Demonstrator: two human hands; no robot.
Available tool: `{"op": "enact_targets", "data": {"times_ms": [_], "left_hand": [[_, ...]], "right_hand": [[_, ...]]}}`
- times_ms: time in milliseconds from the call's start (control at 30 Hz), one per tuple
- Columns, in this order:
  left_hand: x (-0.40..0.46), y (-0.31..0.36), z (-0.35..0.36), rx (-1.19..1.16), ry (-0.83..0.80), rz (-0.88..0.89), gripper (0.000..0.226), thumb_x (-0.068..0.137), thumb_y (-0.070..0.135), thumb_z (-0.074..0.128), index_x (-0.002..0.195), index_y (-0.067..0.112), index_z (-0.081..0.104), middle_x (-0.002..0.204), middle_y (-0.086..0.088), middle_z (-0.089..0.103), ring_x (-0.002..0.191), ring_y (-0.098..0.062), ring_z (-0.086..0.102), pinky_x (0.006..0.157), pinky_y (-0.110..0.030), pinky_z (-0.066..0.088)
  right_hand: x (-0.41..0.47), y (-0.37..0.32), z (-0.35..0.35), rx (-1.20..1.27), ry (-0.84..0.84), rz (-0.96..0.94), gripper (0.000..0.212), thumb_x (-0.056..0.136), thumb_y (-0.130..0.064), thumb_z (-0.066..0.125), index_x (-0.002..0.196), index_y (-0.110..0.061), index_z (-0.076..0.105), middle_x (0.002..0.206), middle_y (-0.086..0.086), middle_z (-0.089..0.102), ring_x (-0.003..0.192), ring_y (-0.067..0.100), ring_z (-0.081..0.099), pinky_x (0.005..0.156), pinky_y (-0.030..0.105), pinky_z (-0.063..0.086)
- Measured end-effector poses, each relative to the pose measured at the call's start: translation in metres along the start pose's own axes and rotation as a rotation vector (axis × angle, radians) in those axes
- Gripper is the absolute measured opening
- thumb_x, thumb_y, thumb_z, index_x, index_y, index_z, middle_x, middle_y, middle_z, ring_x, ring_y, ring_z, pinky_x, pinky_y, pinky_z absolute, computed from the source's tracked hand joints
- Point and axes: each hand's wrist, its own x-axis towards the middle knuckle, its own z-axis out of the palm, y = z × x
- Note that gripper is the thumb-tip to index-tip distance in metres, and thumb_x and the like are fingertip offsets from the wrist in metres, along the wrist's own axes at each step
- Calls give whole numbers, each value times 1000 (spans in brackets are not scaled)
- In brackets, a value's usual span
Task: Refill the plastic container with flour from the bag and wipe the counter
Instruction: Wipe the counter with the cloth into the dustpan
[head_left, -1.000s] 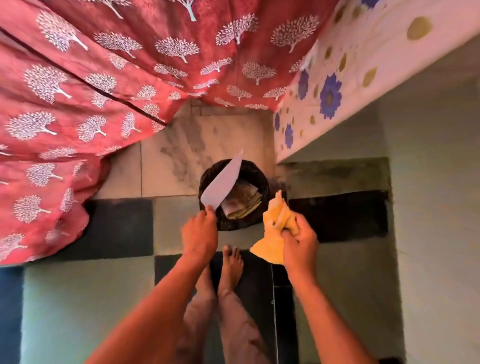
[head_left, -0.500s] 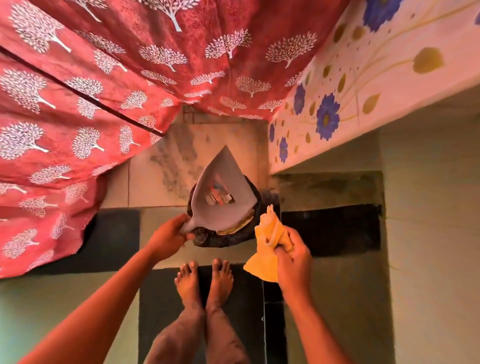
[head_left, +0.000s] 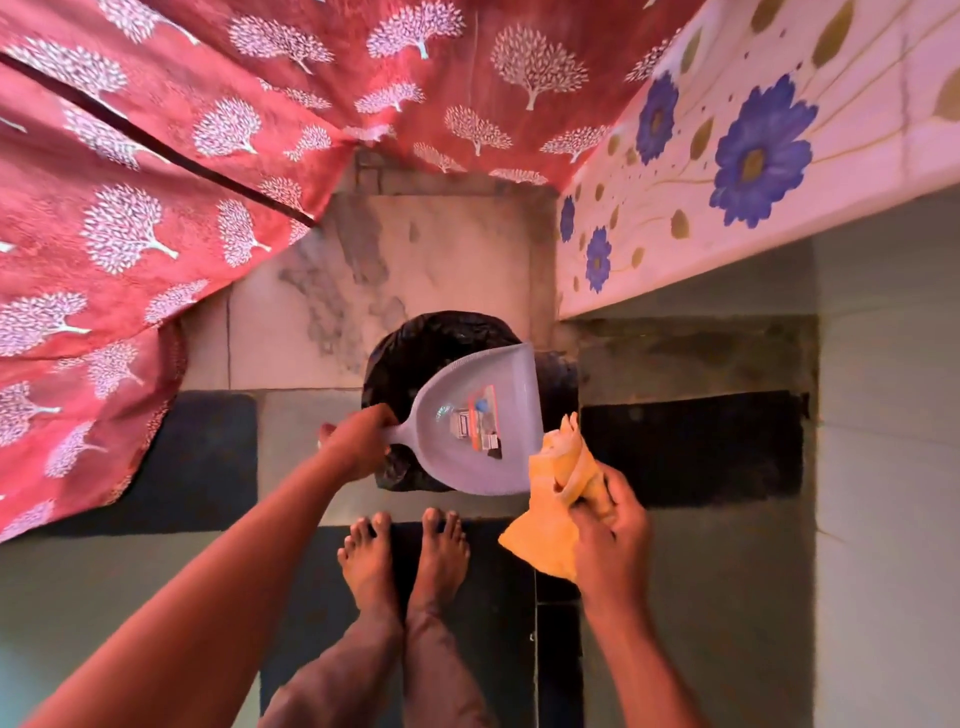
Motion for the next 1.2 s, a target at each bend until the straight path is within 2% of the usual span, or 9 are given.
{"op": "enact_targets", "data": {"times_ms": [200,300,400,533,633,767,867,1033,1200], "left_hand": [[8,-8,13,17,154,-63,38,89,7,51,126,9,41,119,-15,61,117,-35,57,94,-54,38],[12,-9,16,33,217,-74,38,88,3,51,122,9,35,111,-19,63,108,-40,60,91,-56,42],[15,-11,13,-38,254,-72,34,88,4,54,117,10,38,112,-19,60,106,-41,60,89,-57,46],[-6,-7,-5,-129,370,-15,29,82,1,58,108,5,46,110,-22,56,100,-44,58,82,-55,52],[-54,21,-37,-315,439,86,15,82,4,64,97,5,62,98,-17,67,90,-36,64,78,-46,54],[-172,69,-95,-795,238,345,16,87,0,69,83,15,70,72,-3,73,69,-14,69,69,-31,57],[-276,92,-144,-944,76,494,12,93,6,66,88,14,74,83,-7,77,80,-18,73,73,-26,56],[-422,122,-204,-1021,-205,564,25,100,23,54,109,11,73,107,-10,76,108,-26,70,94,-36,57],[-523,146,-229,-1100,-312,593,30,98,25,60,120,5,66,119,-21,68,115,-33,64,103,-59,48]], "right_hand": [[4,-6,10,27,-5,18,45,85,8,64,113,-28,73,100,-9,76,91,7,69,72,14,50],[4,-5,15,30,-21,35,44,87,6,64,114,-28,72,104,-7,76,94,9,70,76,19,51],[2,-7,18,34,-19,27,44,87,6,64,113,-29,73,103,-7,76,96,10,70,79,25,53],[-13,-30,19,82,-16,7,44,84,12,62,107,-24,74,95,-7,77,85,4,68,75,19,51],[-39,-59,14,112,-21,-47,43,84,12,63,104,-25,74,92,-7,77,84,6,68,77,26,52],[-91,-110,-1,161,-7,-123,46,85,12,62,108,-25,74,97,-5,77,91,14,71,83,38,57],[-146,-160,-23,180,8,-195,46,87,7,63,117,-28,71,106,-6,76,100,15,71,92,47,57],[-245,-235,-61,240,20,-291,43,90,-14,64,127,-35,66,119,-8,73,113,15,68,99,52,53],[-337,-281,-104,315,73,-410,45,95,-20,52,140,-21,59,140,-9,60,132,12,54,114,42,43]]}}
